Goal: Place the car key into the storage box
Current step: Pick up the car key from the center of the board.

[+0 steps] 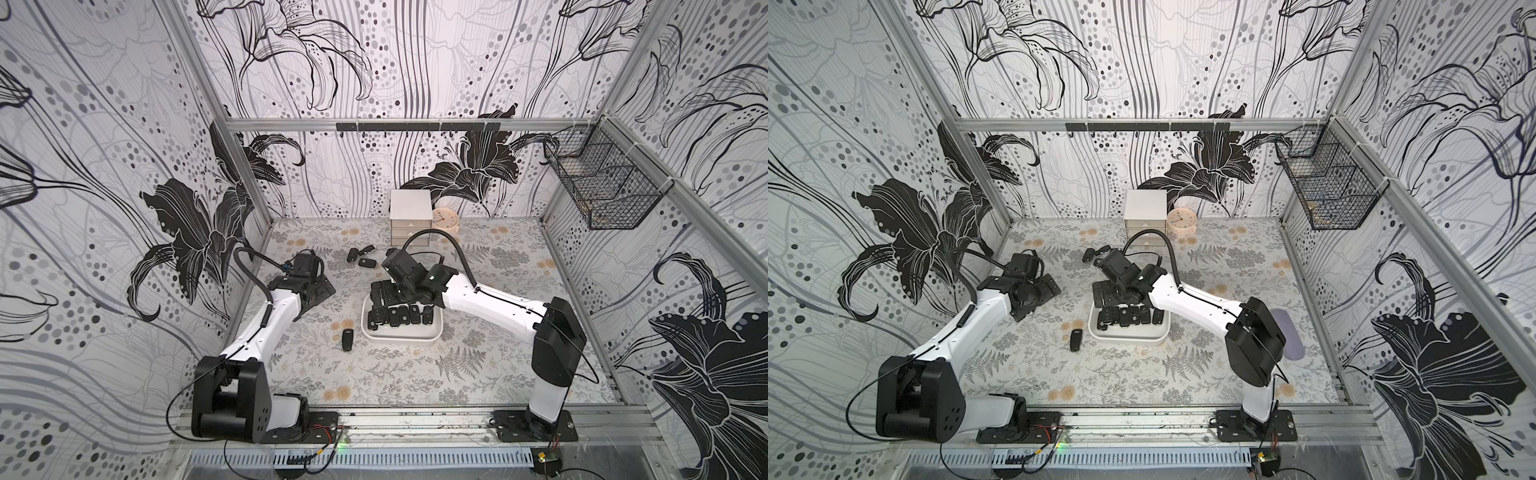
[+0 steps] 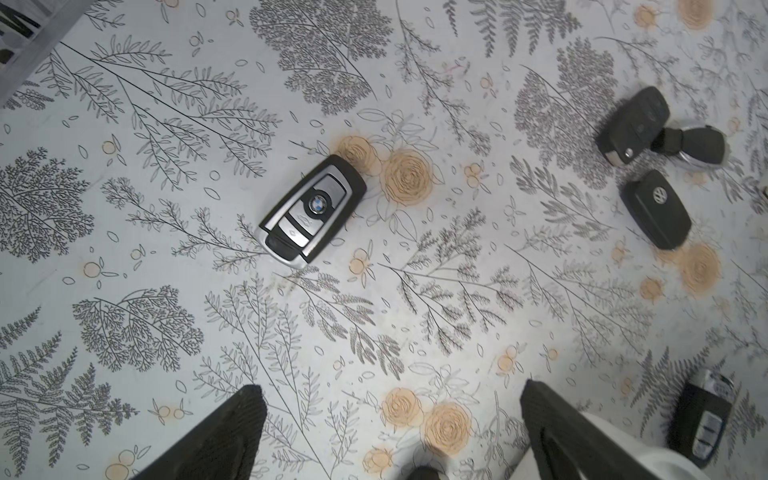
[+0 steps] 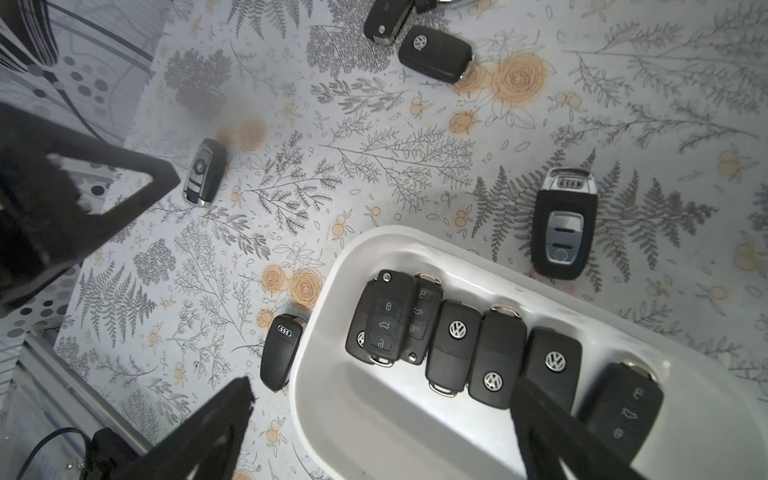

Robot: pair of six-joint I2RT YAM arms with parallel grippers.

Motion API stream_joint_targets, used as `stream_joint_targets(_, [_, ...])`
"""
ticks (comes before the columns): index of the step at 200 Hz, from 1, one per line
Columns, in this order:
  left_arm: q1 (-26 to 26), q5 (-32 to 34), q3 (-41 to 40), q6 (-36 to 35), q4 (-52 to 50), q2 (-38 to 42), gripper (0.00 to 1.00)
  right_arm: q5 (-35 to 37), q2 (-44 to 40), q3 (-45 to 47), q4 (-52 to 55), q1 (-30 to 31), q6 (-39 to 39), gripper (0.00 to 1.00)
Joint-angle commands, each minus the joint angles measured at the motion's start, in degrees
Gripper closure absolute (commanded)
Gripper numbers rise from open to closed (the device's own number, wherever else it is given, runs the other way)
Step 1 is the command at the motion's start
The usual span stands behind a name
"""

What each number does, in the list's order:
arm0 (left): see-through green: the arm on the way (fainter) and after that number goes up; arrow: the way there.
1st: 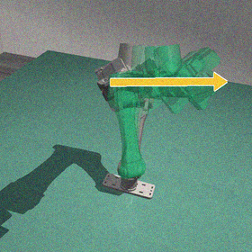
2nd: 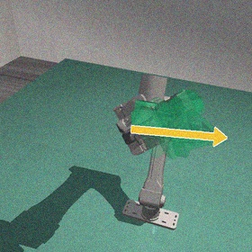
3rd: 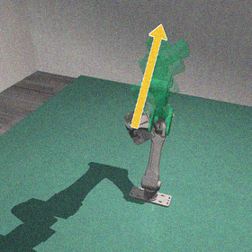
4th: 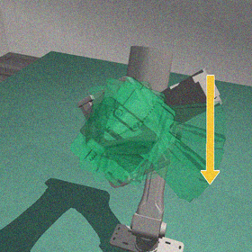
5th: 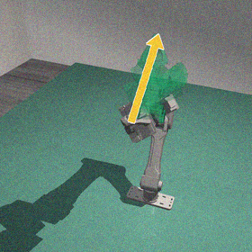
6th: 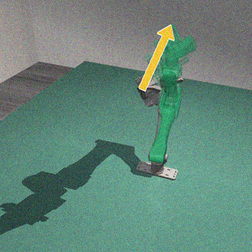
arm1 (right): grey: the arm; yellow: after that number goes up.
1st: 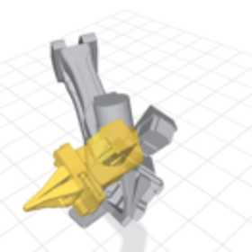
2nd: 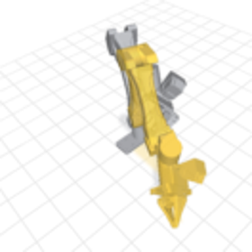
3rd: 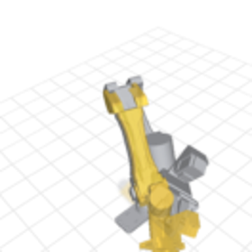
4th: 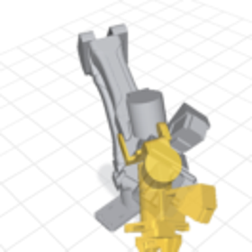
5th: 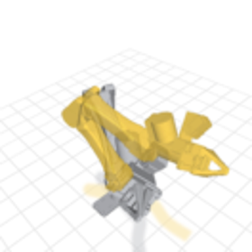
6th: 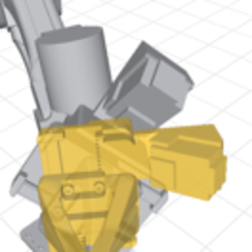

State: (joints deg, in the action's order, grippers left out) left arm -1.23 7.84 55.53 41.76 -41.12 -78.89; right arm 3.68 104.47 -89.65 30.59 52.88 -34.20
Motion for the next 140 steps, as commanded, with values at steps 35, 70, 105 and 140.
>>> stream_joint_targets(35, [13.52, -5.71, 2.30, -1.58, 9.55, -8.41, 0.01, -1.92, -3.61, 0.87, -2.16, -0.58, 4.21, 0.00])
stream_joint_targets(70, [16.82, -9.20, 3.93, -2.05, 14.55, -13.83, 0.01, -2.10, -4.10, 1.47, -2.03, -1.50, 4.54, 0.00])
stream_joint_targets(105, [18.90, -14.73, 6.25, -2.24, 16.40, -20.13, 0.00, -2.19, -4.44, 2.08, -1.85, -2.60, 4.54, 0.00])
stream_joint_targets(140, [18.81, -19.69, 3.95, 0.08, 18.78, -21.67, 0.04, -2.51, -4.05, 2.18, -2.11, -3.36, 4.11, 0.00])
